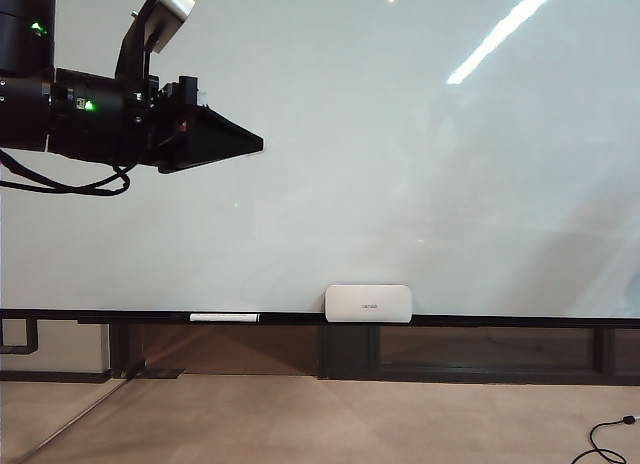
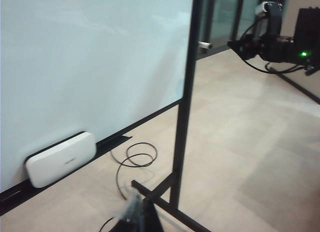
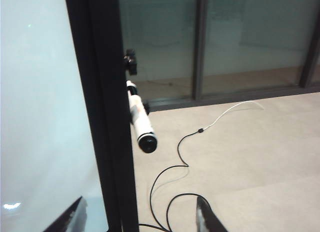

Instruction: Reach to the right to find the marker pen, pick it up, and write the number 11 on the whiteboard.

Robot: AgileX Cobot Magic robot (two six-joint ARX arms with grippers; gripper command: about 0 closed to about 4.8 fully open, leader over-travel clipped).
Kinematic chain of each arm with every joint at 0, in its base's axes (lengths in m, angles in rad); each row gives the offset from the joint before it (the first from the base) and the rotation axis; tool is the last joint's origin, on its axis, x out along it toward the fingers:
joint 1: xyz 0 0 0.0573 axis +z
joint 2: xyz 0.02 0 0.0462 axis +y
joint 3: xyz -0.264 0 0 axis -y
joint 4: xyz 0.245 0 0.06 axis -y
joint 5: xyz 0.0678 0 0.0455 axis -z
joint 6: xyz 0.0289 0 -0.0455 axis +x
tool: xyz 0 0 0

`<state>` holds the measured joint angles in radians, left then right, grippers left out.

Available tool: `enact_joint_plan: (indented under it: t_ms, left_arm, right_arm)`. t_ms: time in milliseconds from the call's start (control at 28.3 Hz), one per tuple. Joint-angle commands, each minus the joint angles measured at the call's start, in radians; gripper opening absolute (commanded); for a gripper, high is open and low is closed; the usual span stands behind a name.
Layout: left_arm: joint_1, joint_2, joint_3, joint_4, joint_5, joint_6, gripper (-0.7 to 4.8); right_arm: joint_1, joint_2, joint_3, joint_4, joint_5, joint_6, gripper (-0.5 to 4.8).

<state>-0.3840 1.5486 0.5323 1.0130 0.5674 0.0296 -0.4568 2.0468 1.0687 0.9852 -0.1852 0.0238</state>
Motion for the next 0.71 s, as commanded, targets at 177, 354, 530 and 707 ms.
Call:
enact_joint_plan:
  t_ms: [177,354,530,707]
  left_arm:
    - [-0.001,-0.001,0.013,0.013,0.007,0.006,-0.06]
    - [-0.001,-0.001,0.017,0.011,0.019,0.006,-0.06]
    - [-0.001,0.000,0.017,0.005,0.012,0.008,-0.06]
    - [-0.001,0.000,0.017,0.006,0.012,0.008,-0.06]
  right_arm:
    - [-0.001,0.031,0.048,0.023,-0.020,-0.036,2.79]
    - [-0.006,0.050,0.096,0.012,-0.042,-0.056,2.94]
    - [-0.008,0.060,0.125,0.005,-0.042,-0.055,3.51]
    - [-0.010,0.089,0.171,-0.016,-0.042,-0.056,3.51]
